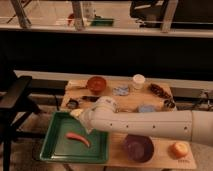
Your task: Place pepper in tray
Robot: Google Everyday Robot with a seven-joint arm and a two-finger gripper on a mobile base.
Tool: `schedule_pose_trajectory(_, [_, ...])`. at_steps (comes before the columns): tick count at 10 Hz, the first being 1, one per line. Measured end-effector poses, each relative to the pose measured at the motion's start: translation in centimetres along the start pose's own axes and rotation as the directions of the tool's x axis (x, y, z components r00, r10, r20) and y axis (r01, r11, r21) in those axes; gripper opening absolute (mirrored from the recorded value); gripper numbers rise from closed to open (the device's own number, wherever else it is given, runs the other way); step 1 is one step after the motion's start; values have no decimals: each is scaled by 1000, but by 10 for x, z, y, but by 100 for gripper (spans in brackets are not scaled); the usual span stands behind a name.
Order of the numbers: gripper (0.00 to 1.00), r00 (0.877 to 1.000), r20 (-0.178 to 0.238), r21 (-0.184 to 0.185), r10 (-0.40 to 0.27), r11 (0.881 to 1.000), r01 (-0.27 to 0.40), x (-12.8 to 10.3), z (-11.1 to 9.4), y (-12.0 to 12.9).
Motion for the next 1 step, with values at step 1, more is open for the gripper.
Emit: schedule_pose_trajectory(1, [51,1000,-2,0,1,1000,-1,2,1,0])
